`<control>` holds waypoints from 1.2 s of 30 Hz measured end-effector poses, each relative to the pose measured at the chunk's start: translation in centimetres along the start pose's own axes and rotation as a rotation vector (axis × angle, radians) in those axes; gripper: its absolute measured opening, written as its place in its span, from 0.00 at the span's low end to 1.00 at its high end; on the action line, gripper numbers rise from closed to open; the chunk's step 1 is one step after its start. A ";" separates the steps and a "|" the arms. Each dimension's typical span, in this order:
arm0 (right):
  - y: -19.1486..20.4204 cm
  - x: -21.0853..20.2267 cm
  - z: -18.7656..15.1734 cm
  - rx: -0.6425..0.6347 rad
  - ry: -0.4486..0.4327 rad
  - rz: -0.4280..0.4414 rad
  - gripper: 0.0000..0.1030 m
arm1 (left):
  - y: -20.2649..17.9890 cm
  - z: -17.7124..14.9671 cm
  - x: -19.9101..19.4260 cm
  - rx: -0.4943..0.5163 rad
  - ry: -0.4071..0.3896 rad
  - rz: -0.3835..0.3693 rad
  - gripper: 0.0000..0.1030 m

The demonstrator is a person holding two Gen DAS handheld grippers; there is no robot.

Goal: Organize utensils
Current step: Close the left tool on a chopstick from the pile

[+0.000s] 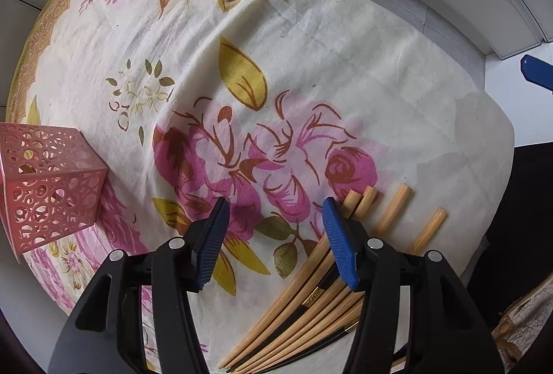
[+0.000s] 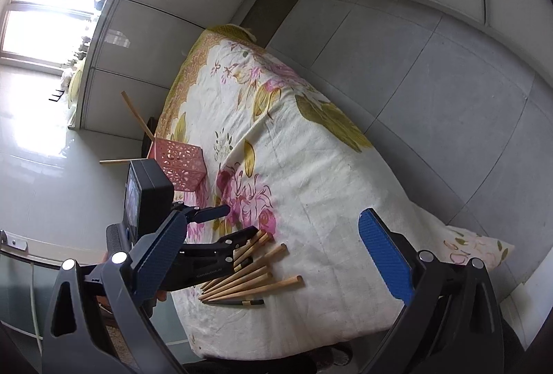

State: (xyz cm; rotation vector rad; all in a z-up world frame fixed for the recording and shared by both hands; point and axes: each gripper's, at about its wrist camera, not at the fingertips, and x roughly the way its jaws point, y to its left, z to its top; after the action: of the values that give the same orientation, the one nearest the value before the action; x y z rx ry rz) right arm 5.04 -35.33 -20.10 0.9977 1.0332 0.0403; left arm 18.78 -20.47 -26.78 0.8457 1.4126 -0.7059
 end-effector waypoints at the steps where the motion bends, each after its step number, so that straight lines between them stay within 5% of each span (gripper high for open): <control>1: -0.2 0.3 0.0 0.015 0.015 0.004 0.94 | 0.3 -0.1 0.0 0.000 0.001 -0.004 0.54; 12: -1.5 3.6 -0.2 0.121 0.169 0.044 0.94 | 1.1 -0.9 0.1 0.056 0.010 0.018 0.56; 17: -1.4 3.4 -0.2 0.121 0.158 0.048 0.94 | 2.7 -1.0 -0.7 -0.024 -0.032 -0.095 0.56; 29: -1.8 4.1 -0.2 0.136 0.198 0.037 0.94 | 1.0 -1.3 0.1 0.028 -0.030 -0.106 0.52; 36: -1.9 4.3 -0.3 0.137 0.212 0.035 0.94 | 3.5 -1.4 0.0 -0.062 -0.062 -0.088 0.52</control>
State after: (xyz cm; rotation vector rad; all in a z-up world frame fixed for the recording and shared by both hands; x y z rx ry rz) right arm 6.44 -34.22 -24.49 1.1536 1.2251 0.1071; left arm 21.01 -17.42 -26.41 0.7110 1.4155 -0.7451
